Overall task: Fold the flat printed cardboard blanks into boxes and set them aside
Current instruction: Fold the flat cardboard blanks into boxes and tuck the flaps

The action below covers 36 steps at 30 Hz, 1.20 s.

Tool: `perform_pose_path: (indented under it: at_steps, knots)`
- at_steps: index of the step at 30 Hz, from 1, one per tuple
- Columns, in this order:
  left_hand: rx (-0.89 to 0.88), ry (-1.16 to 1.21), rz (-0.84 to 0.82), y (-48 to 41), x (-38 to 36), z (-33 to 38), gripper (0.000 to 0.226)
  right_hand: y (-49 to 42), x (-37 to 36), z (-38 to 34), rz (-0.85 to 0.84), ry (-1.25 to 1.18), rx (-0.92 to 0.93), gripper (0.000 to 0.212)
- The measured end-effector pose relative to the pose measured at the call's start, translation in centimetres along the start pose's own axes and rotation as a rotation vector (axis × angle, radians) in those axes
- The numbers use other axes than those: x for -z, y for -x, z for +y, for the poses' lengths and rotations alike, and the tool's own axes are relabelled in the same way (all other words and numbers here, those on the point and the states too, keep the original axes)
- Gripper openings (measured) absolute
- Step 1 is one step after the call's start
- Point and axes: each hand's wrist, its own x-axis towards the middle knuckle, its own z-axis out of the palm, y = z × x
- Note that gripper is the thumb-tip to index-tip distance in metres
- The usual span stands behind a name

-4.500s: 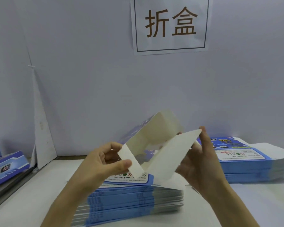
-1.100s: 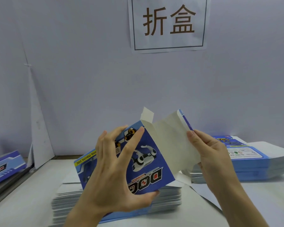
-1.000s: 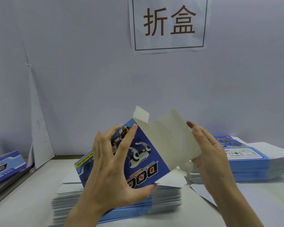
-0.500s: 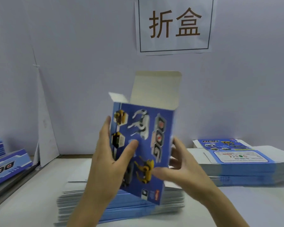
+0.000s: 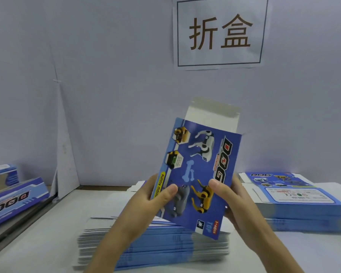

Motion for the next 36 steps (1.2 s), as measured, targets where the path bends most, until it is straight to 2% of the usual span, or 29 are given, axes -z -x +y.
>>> perform_pose_path:
  at_steps: [2, 4, 8, 10, 12, 13, 15, 16, 19, 20, 22, 25, 26, 27, 29, 30, 31, 33, 34, 36]
  knots:
    - [0.096, 0.131, -0.042, 0.0, 0.2, 0.0, 0.039, -0.1, 0.1, 0.1, 0.005, -0.026, 0.004, 0.052]
    - [0.104, 0.212, -0.039, -0.1, 0.3, -0.2, 0.043, -0.1, 0.2, 0.3, -0.020, -0.029, -0.007, 0.058]
    - [0.027, 0.256, 0.071, -0.1, -0.1, -0.1, 0.020, 0.1, -0.4, 0.2, -0.136, -0.011, -0.093, 0.081]
    - [0.073, 0.308, 0.075, -0.2, 0.0, -0.5, 0.035, 0.1, -0.6, 0.2, -0.099, 0.005, -0.073, 0.080]
    - [0.144, 0.364, -0.008, -0.3, 0.9, -1.0, 0.055, 0.2, -0.9, 0.1, -0.065, 0.022, -0.056, 0.080]
    - [0.171, 0.354, -0.087, -0.2, 1.5, -1.1, 0.059, 0.2, -1.0, 0.0, -0.057, 0.034, -0.052, 0.080]
    - [0.200, 0.276, -0.213, 0.0, 2.9, -1.1, 0.054, 0.2, -1.1, -0.1, -0.072, 0.056, -0.073, 0.085]
    - [0.206, 0.249, -0.216, 0.1, 3.5, -1.0, 0.053, 0.2, -1.1, 0.0, -0.096, 0.069, -0.101, 0.087]
    - [0.235, 0.307, -0.010, 0.1, 5.2, -0.6, 0.066, 0.2, -1.0, 0.5, -0.125, 0.127, -0.161, 0.089]
    - [0.247, 0.336, 0.099, 0.1, 6.1, -0.4, 0.065, 0.2, -0.9, 0.8, -0.113, 0.143, -0.164, 0.091]
    - [0.227, 0.458, 0.338, 0.5, 8.3, 0.0, 0.047, 0.0, -0.8, 1.3, -0.101, 0.159, -0.165, 0.089]
    - [-0.025, 0.754, 0.693, 0.1, 12.5, 1.0, 0.032, -0.5, -0.5, 1.7, -0.084, 0.122, -0.184, 0.078]
    - [-0.129, 0.801, 0.766, -0.3, 13.6, 1.4, 0.038, -0.7, -0.4, 1.8, -0.074, 0.108, -0.190, 0.075]
    - [-0.197, 0.784, 0.832, -0.8, 14.4, 1.9, 0.054, -0.8, -0.4, 1.9, -0.066, 0.094, -0.194, 0.071]
    - [-0.192, 0.524, 0.912, -1.9, 15.0, 2.1, 0.085, -0.9, -0.4, 2.1, -0.066, 0.083, -0.199, 0.066]
    - [-0.159, 0.335, 0.878, -2.4, 14.4, 1.9, 0.084, -0.9, -0.4, 2.1, -0.068, 0.087, -0.196, 0.064]
    - [-0.127, 0.133, 0.779, -2.8, 13.2, 1.5, 0.072, -0.9, -0.6, 2.1, -0.069, 0.094, -0.193, 0.062]
    - [-0.051, -0.209, 0.489, -3.1, 9.4, -0.1, 0.040, -0.7, -0.8, 2.0, -0.072, 0.116, -0.185, 0.058]
    - [-0.001, -0.316, 0.313, -3.1, 7.1, -1.2, 0.033, -0.6, -0.9, 2.0, -0.069, 0.123, -0.181, 0.056]
    - [0.119, -0.538, -0.066, -2.6, 2.7, -4.0, 0.048, -0.4, -1.1, 1.9, -0.061, 0.148, -0.178, 0.049]
